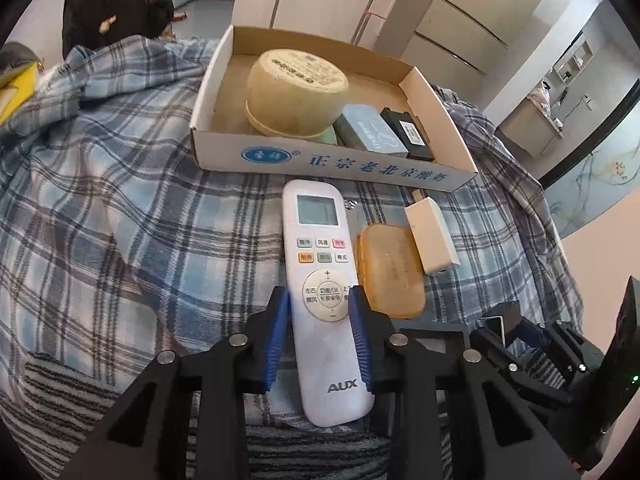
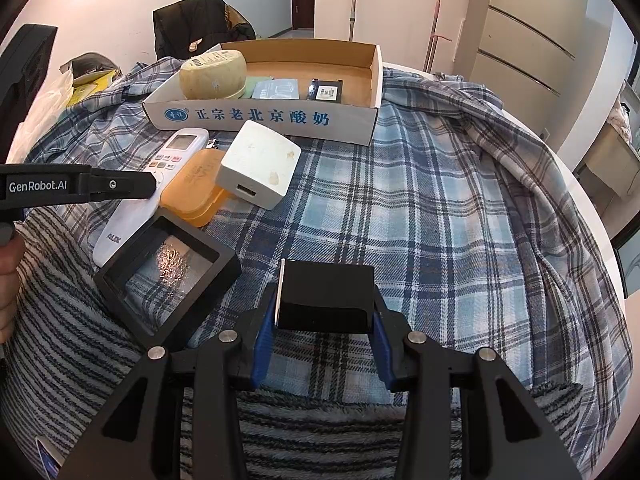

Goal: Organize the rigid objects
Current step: 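Grasp the white remote with the left gripper while the right gripper holds the black case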

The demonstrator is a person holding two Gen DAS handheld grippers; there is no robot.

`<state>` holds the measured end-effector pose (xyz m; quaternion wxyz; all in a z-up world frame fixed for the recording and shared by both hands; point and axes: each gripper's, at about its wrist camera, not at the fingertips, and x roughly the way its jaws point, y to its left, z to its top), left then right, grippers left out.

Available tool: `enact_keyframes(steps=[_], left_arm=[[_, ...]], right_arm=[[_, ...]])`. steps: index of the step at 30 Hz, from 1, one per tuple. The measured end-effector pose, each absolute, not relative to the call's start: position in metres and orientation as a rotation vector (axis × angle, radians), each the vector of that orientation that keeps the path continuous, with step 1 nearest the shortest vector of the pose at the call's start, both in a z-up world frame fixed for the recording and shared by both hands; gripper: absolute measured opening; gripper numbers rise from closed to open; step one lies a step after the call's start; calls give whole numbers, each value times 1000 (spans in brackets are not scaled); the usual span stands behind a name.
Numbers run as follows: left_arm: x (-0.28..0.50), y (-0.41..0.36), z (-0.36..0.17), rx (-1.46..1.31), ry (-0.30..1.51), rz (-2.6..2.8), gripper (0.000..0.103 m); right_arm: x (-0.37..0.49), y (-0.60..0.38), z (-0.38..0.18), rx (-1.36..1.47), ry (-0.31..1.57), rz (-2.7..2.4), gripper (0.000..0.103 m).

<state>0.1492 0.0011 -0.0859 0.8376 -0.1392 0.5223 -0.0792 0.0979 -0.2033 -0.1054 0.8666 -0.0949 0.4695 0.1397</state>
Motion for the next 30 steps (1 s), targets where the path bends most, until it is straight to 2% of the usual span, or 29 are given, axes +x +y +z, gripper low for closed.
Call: enact_keyframes(steps=[7, 9, 11, 12, 13, 14, 17, 21, 25, 30], left_arm=[[150, 1, -86, -296, 1105, -168, 33], [147, -4, -82, -249, 1082, -141, 30], [141, -15, -71, -109, 1026, -86, 18], [138, -21, -65, -36, 1001, -58, 17], [138, -26, -61, 12, 993, -43, 8], [138, -31, -59, 61, 989, -28, 4], [141, -39, -62, 145, 1020, -34, 4], [141, -40, -73, 82, 1081, -67, 4], [138, -22, -55, 37, 968, 2, 5], [151, 1, -65, -85, 1127, -95, 6]], right_arm=[[98, -203, -105, -199, 983, 292, 40], [98, -203, -105, -199, 983, 293, 41], [98, -203, -105, -198, 984, 293, 40], [98, -203, -106, -197, 984, 294, 40], [98, -203, -106, -197, 984, 295, 40], [98, -202, -106, -198, 984, 295, 40], [96, -202, -105, -205, 983, 296, 41], [95, -203, -105, -213, 981, 299, 40], [94, -202, -105, -214, 980, 299, 40], [94, -202, -104, -220, 978, 301, 40]])
